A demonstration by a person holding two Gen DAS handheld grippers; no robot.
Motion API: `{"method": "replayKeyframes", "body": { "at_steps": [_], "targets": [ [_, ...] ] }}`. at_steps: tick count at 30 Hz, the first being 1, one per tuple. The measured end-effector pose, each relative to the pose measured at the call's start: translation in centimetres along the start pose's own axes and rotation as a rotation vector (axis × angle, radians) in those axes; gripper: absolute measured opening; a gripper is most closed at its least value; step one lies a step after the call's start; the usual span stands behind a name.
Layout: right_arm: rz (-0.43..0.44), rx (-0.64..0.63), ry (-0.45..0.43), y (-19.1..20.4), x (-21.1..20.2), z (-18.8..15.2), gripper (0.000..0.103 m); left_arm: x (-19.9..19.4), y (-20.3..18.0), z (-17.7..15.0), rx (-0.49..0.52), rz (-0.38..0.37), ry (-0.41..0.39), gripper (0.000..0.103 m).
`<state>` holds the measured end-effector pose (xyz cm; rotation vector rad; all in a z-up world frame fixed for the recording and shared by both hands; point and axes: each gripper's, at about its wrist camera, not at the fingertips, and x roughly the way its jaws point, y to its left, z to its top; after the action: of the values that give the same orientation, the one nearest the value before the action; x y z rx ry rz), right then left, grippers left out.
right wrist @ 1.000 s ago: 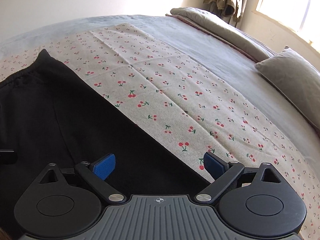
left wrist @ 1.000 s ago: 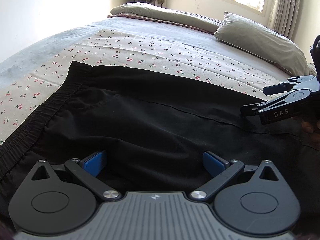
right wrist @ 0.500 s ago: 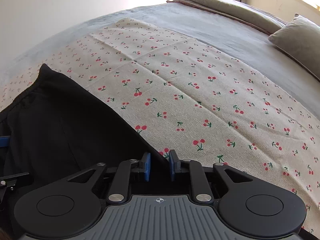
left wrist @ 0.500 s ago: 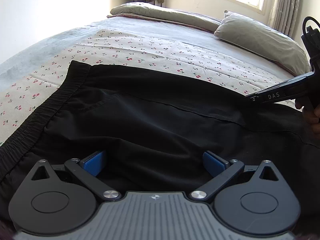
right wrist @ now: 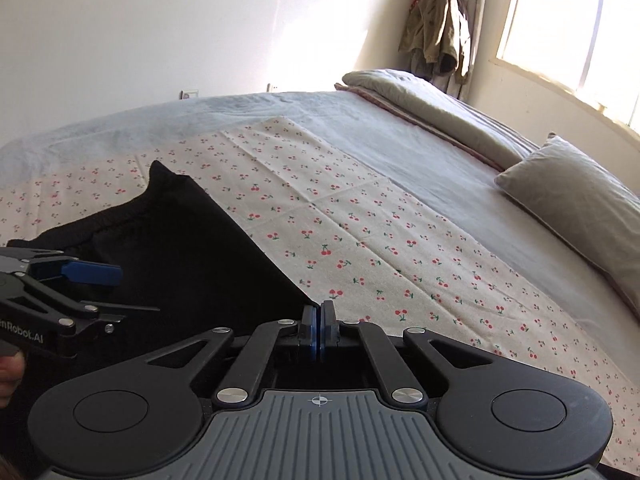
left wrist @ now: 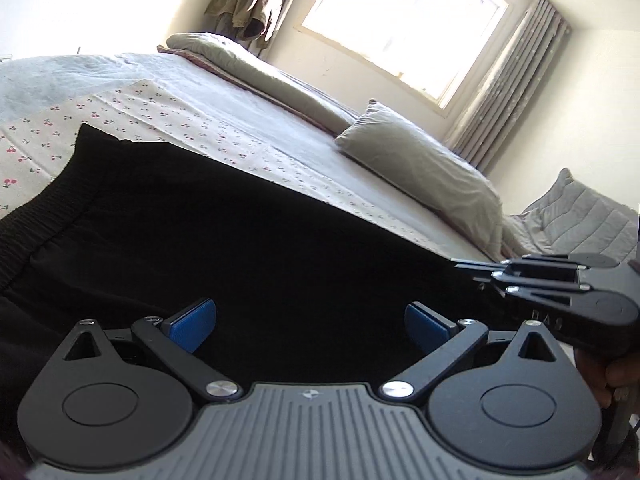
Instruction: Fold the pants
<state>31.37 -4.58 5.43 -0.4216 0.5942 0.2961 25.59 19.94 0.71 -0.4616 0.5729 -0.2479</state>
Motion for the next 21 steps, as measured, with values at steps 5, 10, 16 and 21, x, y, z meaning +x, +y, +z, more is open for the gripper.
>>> {"method": "replayKeyframes", "body": {
  "at_steps": [5, 10, 16, 21],
  "targets": [
    [0.007, -0.053, -0.008, 5.0, -2.8, -3.4, 0.000, -0.7, -0.9, -1.1, -0.021, -0.127, 0.007, 0.100],
    [0.043, -0.047, 0.030, 7.6, -2.9, -6.6, 0.000, 0.0, -1.2, -2.3, -0.036, -0.082, 0.056, 0.063],
    [0.044, 0.041, 0.080, 6.6, -3.0, -7.8, 0.011, 1.8, 0.6, -2.7, -0.127, 0.023, 0.165, 0.001],
    [-0.049, 0.157, 0.102, 1.4, -4.7, -7.1, 0.039, 1.4, 0.6, -2.4, -0.133, 0.024, 0.157, 0.001]
  ]
}}
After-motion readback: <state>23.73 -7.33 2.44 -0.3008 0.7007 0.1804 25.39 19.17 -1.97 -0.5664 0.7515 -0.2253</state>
